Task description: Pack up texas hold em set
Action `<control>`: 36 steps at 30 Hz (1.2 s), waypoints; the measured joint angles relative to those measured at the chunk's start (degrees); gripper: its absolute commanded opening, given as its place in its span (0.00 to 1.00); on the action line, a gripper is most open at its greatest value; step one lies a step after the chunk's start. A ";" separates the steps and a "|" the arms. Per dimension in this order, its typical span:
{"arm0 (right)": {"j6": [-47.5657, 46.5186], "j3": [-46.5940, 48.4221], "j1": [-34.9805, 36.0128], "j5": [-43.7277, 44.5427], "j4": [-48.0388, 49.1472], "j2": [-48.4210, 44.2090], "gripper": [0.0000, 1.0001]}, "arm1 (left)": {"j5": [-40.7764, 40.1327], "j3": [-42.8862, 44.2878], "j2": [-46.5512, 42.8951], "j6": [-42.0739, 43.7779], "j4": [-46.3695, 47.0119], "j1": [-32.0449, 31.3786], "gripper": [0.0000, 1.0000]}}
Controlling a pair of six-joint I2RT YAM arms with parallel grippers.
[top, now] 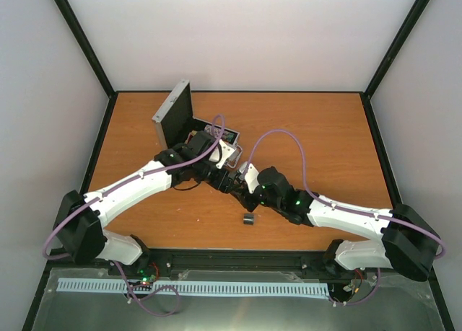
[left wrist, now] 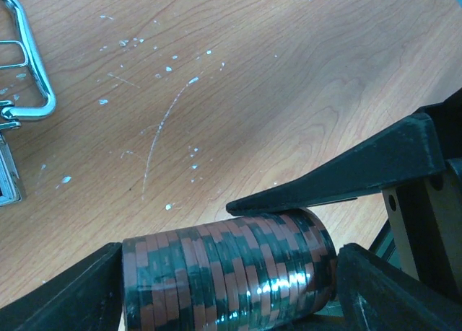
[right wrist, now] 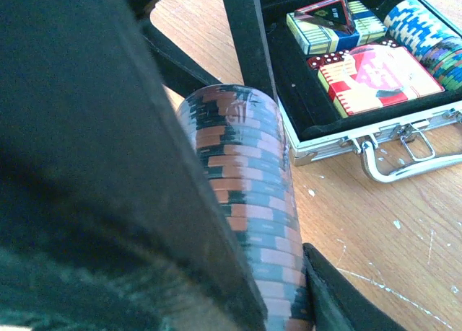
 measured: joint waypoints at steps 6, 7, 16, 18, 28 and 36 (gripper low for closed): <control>0.02 0.00 0.07 0.46 -0.17 0.04 0.24 | -0.85 0.00 0.13 0.04 -0.04 -0.24 0.85; 0.04 0.00 0.09 0.57 -0.24 0.07 0.24 | -0.98 0.00 0.17 0.07 -0.04 -0.26 0.86; -0.17 0.00 0.13 1.92 -0.85 0.63 0.24 | -1.14 0.00 0.96 0.15 -0.35 0.02 0.75; -0.57 0.17 0.28 2.10 -0.92 1.05 0.25 | -0.87 0.15 0.96 0.61 -0.90 -0.07 0.72; -1.42 0.76 0.66 2.69 -1.90 1.53 0.25 | -0.92 0.76 1.18 3.26 -3.15 0.31 0.90; -1.44 0.76 0.72 3.50 -3.78 1.53 0.25 | -0.24 0.76 2.73 3.26 -3.50 1.18 0.99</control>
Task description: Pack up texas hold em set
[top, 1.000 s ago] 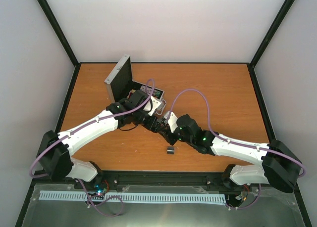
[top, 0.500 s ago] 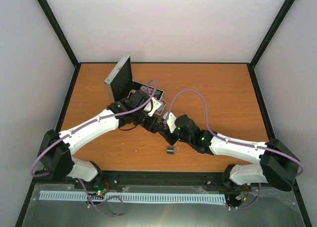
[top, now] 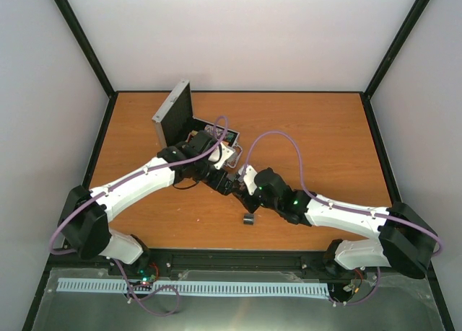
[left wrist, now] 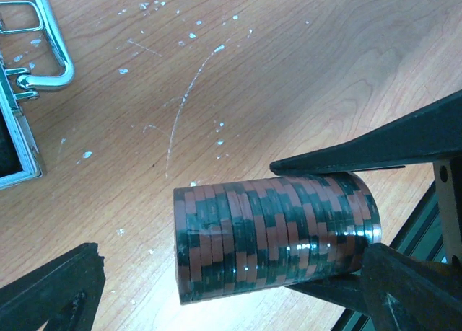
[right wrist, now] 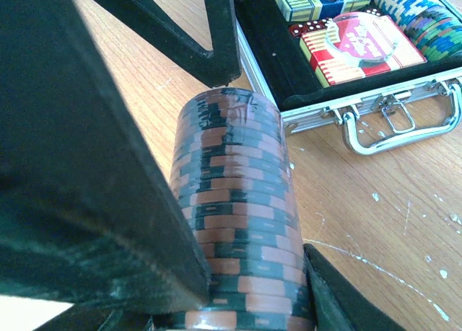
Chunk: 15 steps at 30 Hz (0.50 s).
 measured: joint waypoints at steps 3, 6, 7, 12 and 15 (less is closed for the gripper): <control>0.00 0.00 0.15 0.81 0.00 -0.02 0.26 | -0.22 -0.09 0.00 -0.44 0.35 0.11 1.00; 0.00 0.00 0.35 1.57 0.00 -0.02 0.25 | -0.28 -0.46 -0.11 -1.03 1.20 0.13 1.00; 0.00 0.00 0.42 1.75 0.02 -0.02 0.25 | -0.26 -0.59 -0.17 -1.14 1.40 0.13 1.00; -0.24 -0.04 0.83 1.64 0.63 -0.72 0.25 | 1.64 -1.86 -1.51 -1.75 3.28 0.48 1.00; -0.44 -0.79 1.07 1.20 1.73 -2.10 0.25 | 4.85 -2.97 -2.36 -1.97 5.11 1.16 1.00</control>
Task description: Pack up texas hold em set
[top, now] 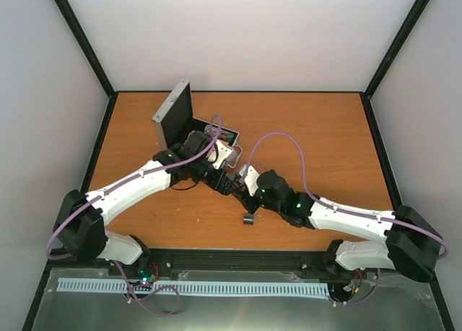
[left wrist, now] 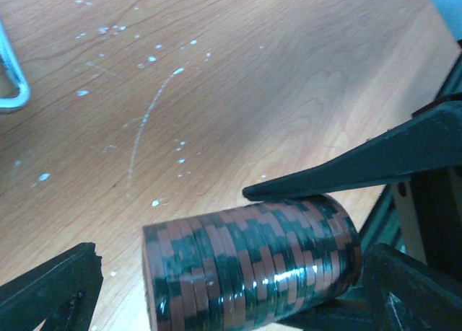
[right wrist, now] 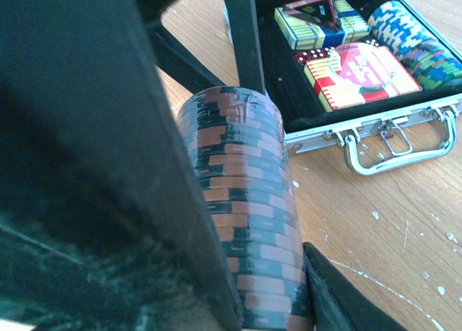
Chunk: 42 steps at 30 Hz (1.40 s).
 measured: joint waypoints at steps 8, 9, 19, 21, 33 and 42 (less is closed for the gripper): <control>-0.04 -1.99 0.37 -0.61 2.40 -2.75 0.25 | 5.16 -0.83 -0.13 -0.46 2.45 0.55 1.00; -0.07 -1.99 0.37 -0.57 2.47 -2.75 0.25 | 5.11 -0.83 -0.11 -0.46 2.49 0.55 1.00; 0.42 -2.05 0.35 1.73 1.31 -2.34 0.25 | 2.56 -0.79 1.31 -1.14 3.37 -0.44 0.94; 0.83 -2.16 0.31 2.23 0.87 -2.23 0.25 | 2.01 -0.70 1.86 -1.29 3.54 -0.68 0.92; 2.80 -2.97 0.28 3.23 1.03 -0.61 0.25 | -0.50 -1.36 3.13 -1.49 5.42 -2.12 0.85; 8.28 -2.49 1.44 0.63 9.57 9.68 0.25 | -4.92 -10.23 -2.12 -3.43 7.50 1.73 0.93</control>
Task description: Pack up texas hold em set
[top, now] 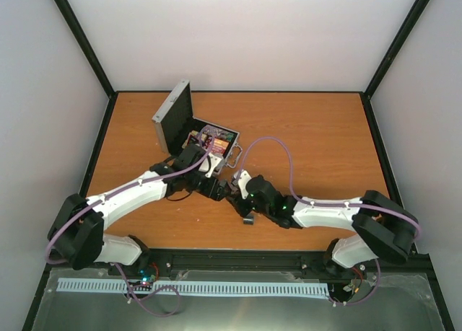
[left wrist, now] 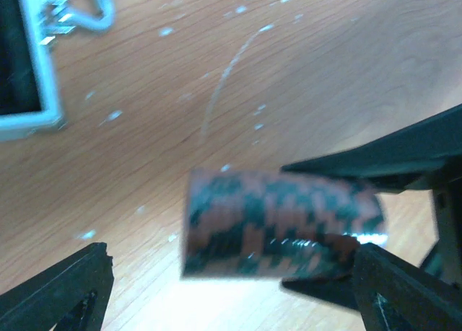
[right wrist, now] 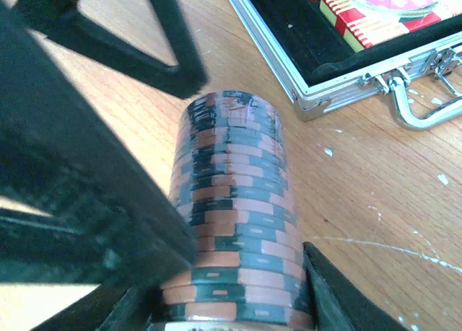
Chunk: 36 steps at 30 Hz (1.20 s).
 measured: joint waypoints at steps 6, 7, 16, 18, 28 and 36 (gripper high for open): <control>2.62 3.32 0.24 0.79 1.77 7.21 0.26 | -3.30 -4.57 -1.51 -2.03 -0.66 2.82 0.97; 2.95 4.28 0.26 1.07 1.57 8.81 0.26 | -4.07 -4.90 -1.53 -2.69 -0.52 2.84 0.97; 5.99 7.48 0.24 1.49 0.79 14.99 0.33 | -6.99 -10.73 -3.43 -8.76 3.65 2.82 0.98; 6.51 7.67 0.24 1.64 0.79 15.37 0.35 | -6.97 -10.71 -3.34 -8.98 4.24 2.82 0.98; 8.52 7.67 0.20 2.64 0.39 15.78 0.54 | -6.05 -8.83 -0.37 -8.55 6.49 3.39 1.00; 8.92 7.76 0.20 3.10 0.87 15.06 0.69 | -5.01 -7.41 -0.33 -6.38 8.31 3.74 1.00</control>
